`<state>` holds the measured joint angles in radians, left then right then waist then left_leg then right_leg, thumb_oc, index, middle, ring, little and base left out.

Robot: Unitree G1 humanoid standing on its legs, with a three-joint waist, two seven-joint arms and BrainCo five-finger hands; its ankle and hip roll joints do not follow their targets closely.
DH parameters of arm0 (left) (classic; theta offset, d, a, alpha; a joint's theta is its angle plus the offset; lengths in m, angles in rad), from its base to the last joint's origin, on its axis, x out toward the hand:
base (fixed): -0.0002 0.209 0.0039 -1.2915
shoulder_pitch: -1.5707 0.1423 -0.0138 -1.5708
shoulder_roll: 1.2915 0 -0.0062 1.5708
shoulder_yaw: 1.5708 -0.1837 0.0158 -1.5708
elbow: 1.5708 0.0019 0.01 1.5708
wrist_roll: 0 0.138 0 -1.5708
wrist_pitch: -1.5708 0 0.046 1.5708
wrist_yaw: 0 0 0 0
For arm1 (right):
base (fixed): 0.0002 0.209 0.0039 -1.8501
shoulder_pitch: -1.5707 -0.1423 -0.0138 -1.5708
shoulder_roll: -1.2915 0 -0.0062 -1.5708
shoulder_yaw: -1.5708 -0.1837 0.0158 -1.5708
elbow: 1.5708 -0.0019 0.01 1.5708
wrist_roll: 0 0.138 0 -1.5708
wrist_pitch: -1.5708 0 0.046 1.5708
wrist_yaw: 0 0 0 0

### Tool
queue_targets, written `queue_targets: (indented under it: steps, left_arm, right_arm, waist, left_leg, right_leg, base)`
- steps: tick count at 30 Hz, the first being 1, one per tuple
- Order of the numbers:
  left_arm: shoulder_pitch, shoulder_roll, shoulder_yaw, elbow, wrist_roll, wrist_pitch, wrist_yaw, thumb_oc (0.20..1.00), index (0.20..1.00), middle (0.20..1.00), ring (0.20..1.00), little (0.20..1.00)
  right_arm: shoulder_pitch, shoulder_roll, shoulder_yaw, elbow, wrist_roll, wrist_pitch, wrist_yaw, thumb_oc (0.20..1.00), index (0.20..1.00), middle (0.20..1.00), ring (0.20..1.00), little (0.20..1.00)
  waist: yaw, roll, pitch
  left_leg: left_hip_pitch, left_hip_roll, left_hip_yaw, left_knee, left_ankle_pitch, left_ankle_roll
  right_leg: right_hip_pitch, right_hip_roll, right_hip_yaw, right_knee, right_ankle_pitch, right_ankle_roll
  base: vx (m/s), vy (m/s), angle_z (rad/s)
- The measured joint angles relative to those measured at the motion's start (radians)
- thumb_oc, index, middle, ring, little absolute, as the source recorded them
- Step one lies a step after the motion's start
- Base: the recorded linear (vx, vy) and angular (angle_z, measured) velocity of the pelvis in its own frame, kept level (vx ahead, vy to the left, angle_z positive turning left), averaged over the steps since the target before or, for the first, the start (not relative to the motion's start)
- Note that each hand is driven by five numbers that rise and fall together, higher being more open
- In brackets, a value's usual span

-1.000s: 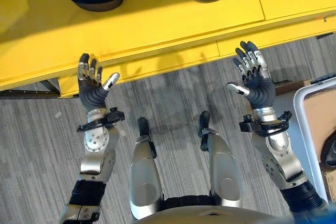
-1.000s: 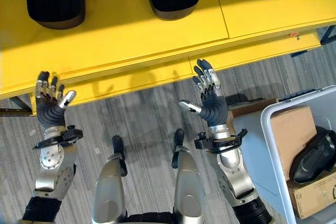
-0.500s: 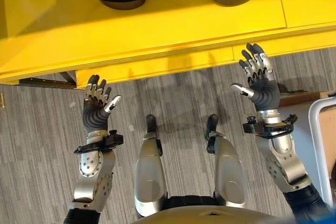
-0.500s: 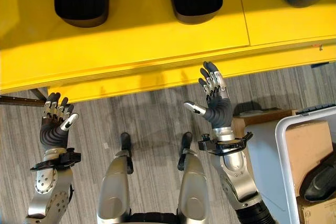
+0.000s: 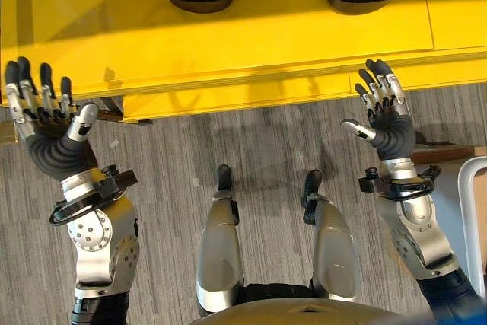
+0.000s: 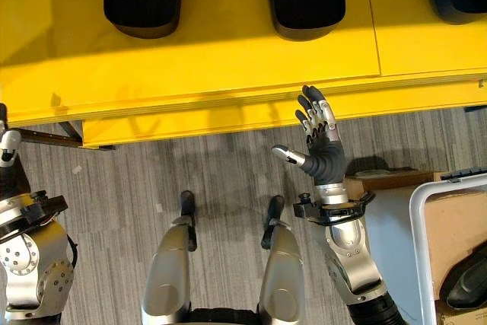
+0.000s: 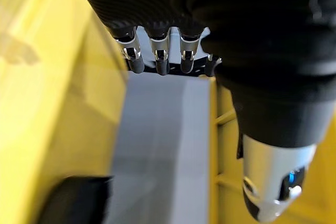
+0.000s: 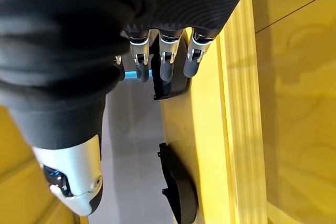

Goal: Move parts from the plastic box to the shelf.

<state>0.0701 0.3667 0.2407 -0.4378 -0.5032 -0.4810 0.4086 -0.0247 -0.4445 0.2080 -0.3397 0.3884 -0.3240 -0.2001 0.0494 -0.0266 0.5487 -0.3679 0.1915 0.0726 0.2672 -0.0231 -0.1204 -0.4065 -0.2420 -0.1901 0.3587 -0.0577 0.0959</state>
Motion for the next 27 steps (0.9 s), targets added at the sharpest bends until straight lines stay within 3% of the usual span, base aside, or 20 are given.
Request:
queue_targets:
  steps: [7, 12, 18, 27]
  left_arm:
    - [-0.238, 0.036, -0.007, 0.008, 0.129, -0.031, 0.107, 1.0, 1.0, 1.0, 1.0, 1.0]
    - [-0.38, 0.083, -0.036, 0.138, 0.146, -0.027, 0.152, 1.0, 1.0, 1.0, 1.0, 1.0]
    - [-0.554, 0.199, -0.062, 0.3, 0.178, -0.008, 0.189, 1.0, 1.0, 1.0, 1.0, 1.0]
    - [-0.64, 0.278, -0.147, 0.453, 0.164, 0.015, 0.188, 1.0, 1.0, 1.0, 1.0, 1.0]
  right_arm:
    - [-0.039, -0.009, 0.021, 0.003, 0.005, 0.0, 0.013, 1.0, 1.0, 1.0, 1.0, 1.0]
    - [-0.059, -0.009, 0.043, 0.007, 0.023, 0.001, 0.032, 1.0, 1.0, 1.0, 1.0, 1.0]
    - [-0.056, -0.009, 0.05, 0.022, 0.038, 0.002, 0.044, 1.0, 1.0, 1.0, 1.0, 1.0]
    - [-0.059, -0.008, 0.073, 0.055, 0.061, 0.008, 0.068, 1.0, 1.0, 1.0, 1.0, 1.0]
  waist:
    - [-0.014, 0.0, -0.001]
    - [-0.043, -0.004, -0.004]
    - [-0.089, -0.015, -0.015]
    - [-0.106, -0.033, -0.033]
  left_leg:
    - [-0.001, 0.001, 0.001, 0.018, -0.004, 0.003]
    - [-0.002, 0.003, 0.006, 0.041, -0.015, 0.003]
    - [-0.027, 0.014, 0.005, 0.073, -0.026, 0.003]
    - [-0.029, 0.024, 0.019, 0.103, -0.043, 0.003]
  right_leg:
    - [0.001, 0.0, 0.005, 0.01, 0.001, 0.0]
    - [0.0, 0.003, 0.013, 0.012, 0.005, 0.001]
    - [-0.006, 0.015, 0.02, 0.004, 0.018, -0.001]
    - [-0.007, 0.031, 0.037, 0.001, 0.026, -0.002]
  base:
    - [0.0, 0.0, 0.0]
    - [0.01, 0.014, -0.05]
    - [0.01, 0.012, -0.02]
    - [0.0, 0.012, -0.06]
